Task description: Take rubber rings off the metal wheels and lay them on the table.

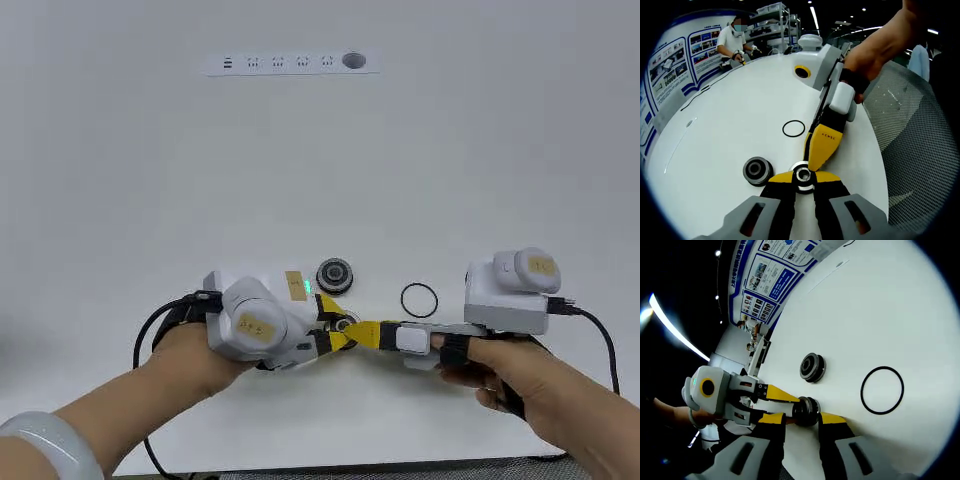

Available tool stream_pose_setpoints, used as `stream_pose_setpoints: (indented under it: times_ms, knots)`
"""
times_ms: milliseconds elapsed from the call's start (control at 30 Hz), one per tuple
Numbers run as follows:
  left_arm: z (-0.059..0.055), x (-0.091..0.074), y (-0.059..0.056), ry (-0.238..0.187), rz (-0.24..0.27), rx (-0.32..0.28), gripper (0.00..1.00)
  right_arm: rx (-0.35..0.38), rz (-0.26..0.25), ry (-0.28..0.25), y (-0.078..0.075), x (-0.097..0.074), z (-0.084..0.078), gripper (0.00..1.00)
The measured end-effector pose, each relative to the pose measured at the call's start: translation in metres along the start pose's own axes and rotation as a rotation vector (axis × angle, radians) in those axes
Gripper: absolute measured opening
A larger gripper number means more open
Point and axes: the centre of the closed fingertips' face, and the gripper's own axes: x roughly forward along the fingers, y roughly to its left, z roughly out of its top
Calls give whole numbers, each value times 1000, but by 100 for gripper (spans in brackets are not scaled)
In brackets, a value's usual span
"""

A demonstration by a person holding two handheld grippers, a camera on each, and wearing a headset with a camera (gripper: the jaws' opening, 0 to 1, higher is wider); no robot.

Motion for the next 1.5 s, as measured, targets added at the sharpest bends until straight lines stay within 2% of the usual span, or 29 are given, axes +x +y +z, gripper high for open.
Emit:
stream_pose_setpoints:
  times_ms: [167,200,233,433,800,1500]
  knots:
    - [1,0,0,-3,1,-2,13,10,18,-3,5,-1,0,30]
    - [0,0,0,-3,1,-2,13,6,19,-3,5,-2,0,29]
    - [0,0,0,-2,2,-2,13,16,42,-4,10,-3,0,26]
    - [1,0,0,-1,2,-2,13,-9,18,-11,6,-6,1,24]
    - [0,1,0,-1,2,-4,13,-69,-42,-17,-7,-8,3,3]
    - [0,1,0,2,1,-2,13,-49,-39,-19,-2,-7,3,1]
